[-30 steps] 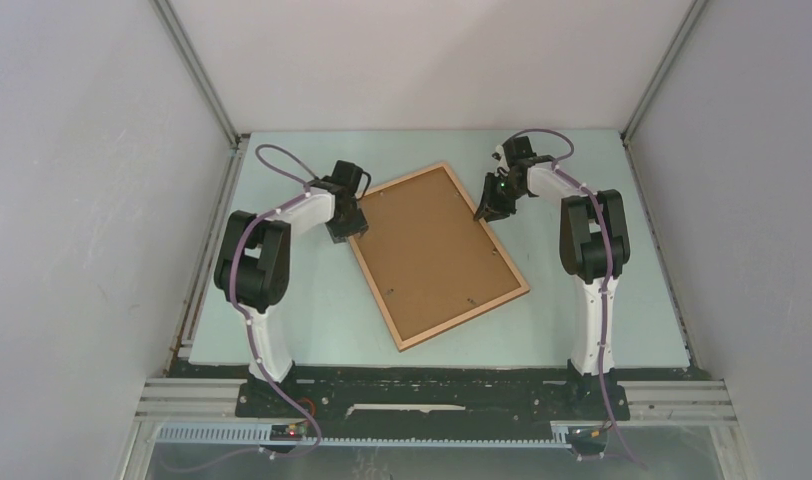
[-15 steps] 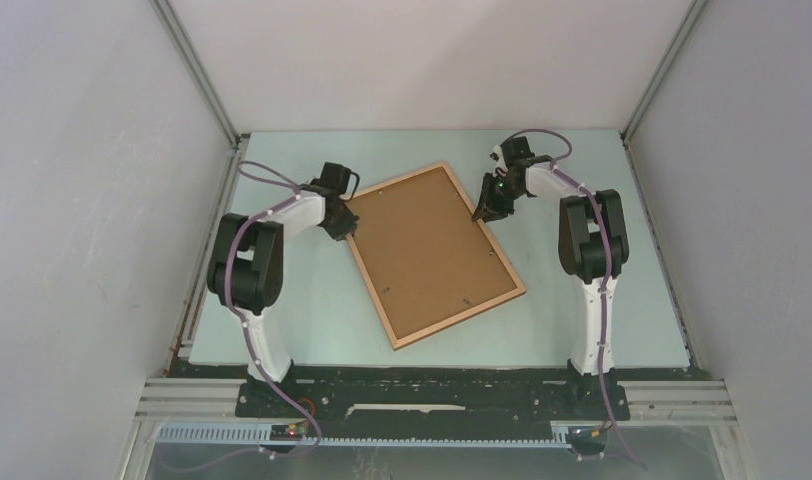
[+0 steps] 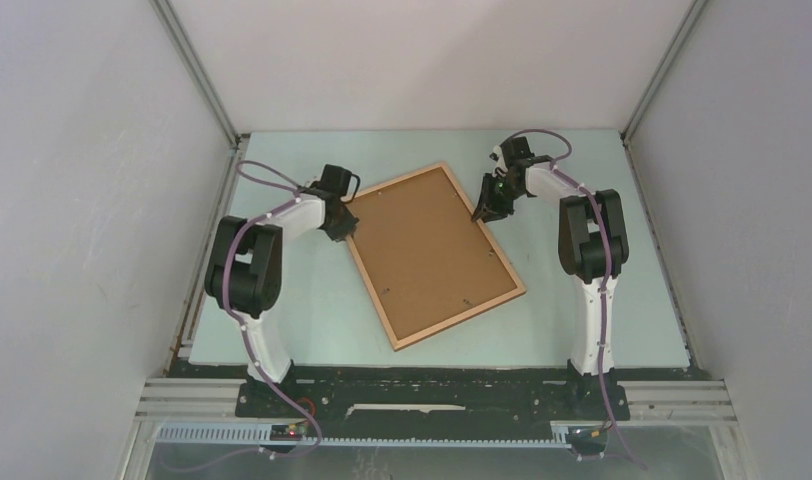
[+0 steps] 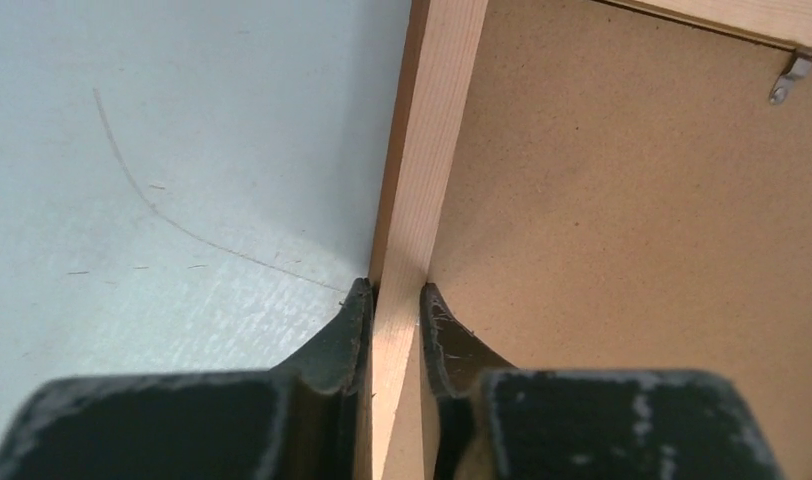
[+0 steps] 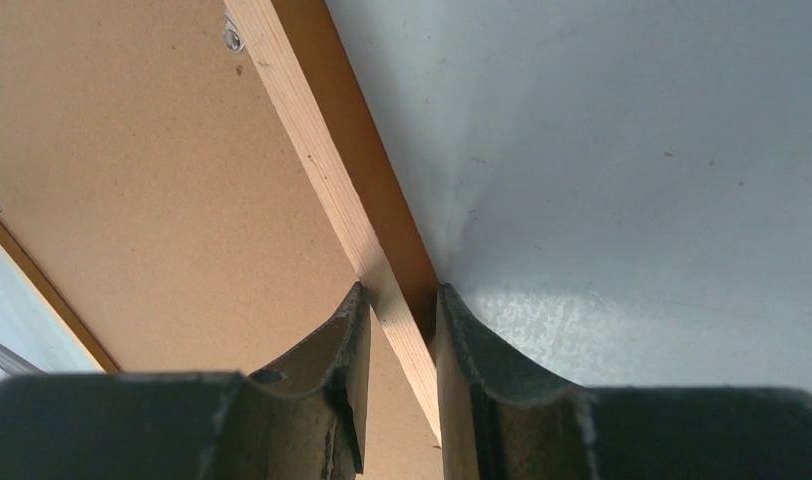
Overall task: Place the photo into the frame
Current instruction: Install the photo frame at the center of the board, then adjust the photo frame at the center of the board.
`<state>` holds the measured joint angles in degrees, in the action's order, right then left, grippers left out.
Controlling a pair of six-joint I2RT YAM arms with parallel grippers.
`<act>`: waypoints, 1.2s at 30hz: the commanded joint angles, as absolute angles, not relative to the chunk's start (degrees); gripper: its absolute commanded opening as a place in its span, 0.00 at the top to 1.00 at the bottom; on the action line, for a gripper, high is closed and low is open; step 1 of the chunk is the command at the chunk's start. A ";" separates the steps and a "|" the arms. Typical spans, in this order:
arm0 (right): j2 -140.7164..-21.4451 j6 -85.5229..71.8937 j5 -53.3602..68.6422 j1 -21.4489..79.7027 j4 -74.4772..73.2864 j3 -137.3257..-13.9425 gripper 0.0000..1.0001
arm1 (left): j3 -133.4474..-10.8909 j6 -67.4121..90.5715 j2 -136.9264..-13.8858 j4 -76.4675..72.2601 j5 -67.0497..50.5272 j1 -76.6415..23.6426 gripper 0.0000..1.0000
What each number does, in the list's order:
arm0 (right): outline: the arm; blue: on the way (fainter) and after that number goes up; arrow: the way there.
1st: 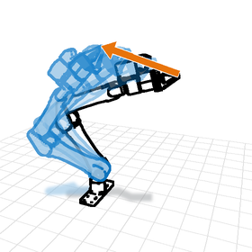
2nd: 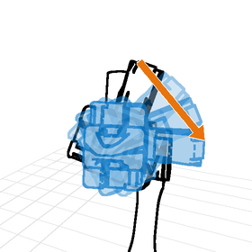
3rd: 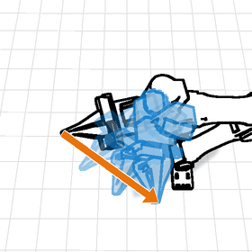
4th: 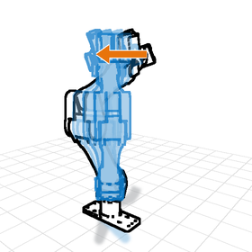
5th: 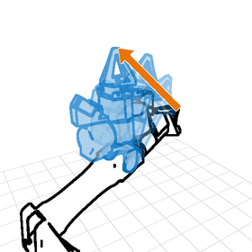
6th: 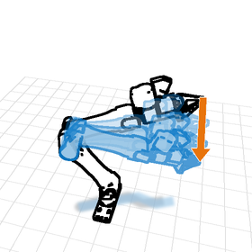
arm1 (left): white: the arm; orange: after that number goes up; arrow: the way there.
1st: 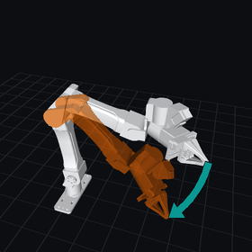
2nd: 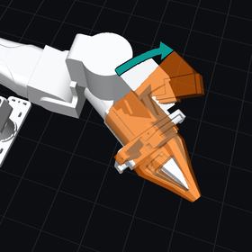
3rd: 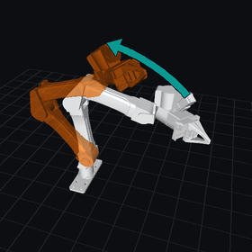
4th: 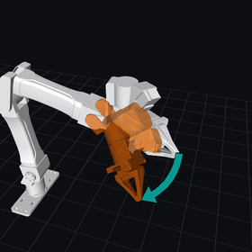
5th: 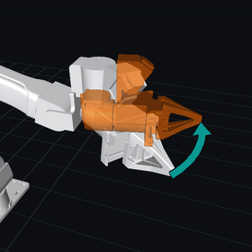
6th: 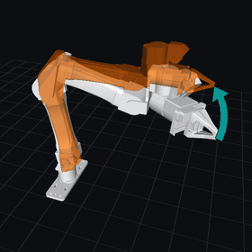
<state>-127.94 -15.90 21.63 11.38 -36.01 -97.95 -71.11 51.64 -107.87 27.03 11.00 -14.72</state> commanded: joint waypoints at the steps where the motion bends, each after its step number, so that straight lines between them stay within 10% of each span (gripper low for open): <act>1: -129.73 -16.61 20.92 11.34 -37.51 -99.05 1.00 | -71.06 45.32 -101.12 29.56 17.10 -15.78 0.66; 9: -129.46 -16.52 20.31 11.34 -37.59 -98.92 1.00 | -71.03 39.36 -95.37 31.83 15.32 -16.37 0.21; 16: -129.60 -16.58 20.35 11.59 -37.61 -99.18 1.00 | -60.28 40.18 -90.64 26.01 6.98 -18.51 0.08; 36: -128.45 -14.04 17.99 11.83 -42.51 -96.82 1.00 | -61.71 45.56 -102.99 11.47 -4.56 -19.91 0.07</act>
